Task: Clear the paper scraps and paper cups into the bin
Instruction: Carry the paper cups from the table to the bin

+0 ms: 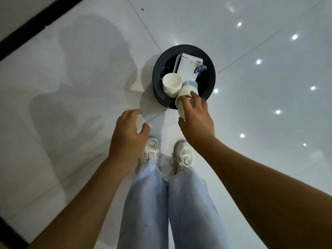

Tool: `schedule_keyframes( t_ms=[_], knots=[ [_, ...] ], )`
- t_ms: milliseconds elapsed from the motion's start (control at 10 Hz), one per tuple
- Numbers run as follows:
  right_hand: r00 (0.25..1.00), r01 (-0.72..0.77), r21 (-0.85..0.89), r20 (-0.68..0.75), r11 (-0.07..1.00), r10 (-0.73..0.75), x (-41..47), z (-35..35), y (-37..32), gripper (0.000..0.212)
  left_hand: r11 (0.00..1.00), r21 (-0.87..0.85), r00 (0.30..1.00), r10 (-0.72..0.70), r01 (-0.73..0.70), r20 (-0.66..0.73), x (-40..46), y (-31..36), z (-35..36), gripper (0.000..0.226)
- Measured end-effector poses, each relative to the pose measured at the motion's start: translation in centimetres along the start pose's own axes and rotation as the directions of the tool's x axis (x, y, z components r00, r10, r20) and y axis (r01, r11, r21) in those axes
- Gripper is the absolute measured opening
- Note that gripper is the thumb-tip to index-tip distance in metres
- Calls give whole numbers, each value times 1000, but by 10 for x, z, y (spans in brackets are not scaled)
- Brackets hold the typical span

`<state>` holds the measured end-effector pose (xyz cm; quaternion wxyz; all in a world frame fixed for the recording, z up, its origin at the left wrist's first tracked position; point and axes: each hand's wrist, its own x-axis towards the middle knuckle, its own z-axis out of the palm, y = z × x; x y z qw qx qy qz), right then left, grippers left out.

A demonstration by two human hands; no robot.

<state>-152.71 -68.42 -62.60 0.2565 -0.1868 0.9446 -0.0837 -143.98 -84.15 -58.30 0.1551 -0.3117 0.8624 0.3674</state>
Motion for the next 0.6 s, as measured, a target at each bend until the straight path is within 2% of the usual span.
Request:
schedule_keyframes(
  t_ms=[300,600],
  knots=[
    [996,24,-154,-86,988,-37,28,42,10,63,999,7,999,49,-49,16,23,-23,30,35],
    [996,14,-106,-91,994,-23,35,42,12,63,998,28,998,60,-61,31,39,-20,40,38]
  ],
)
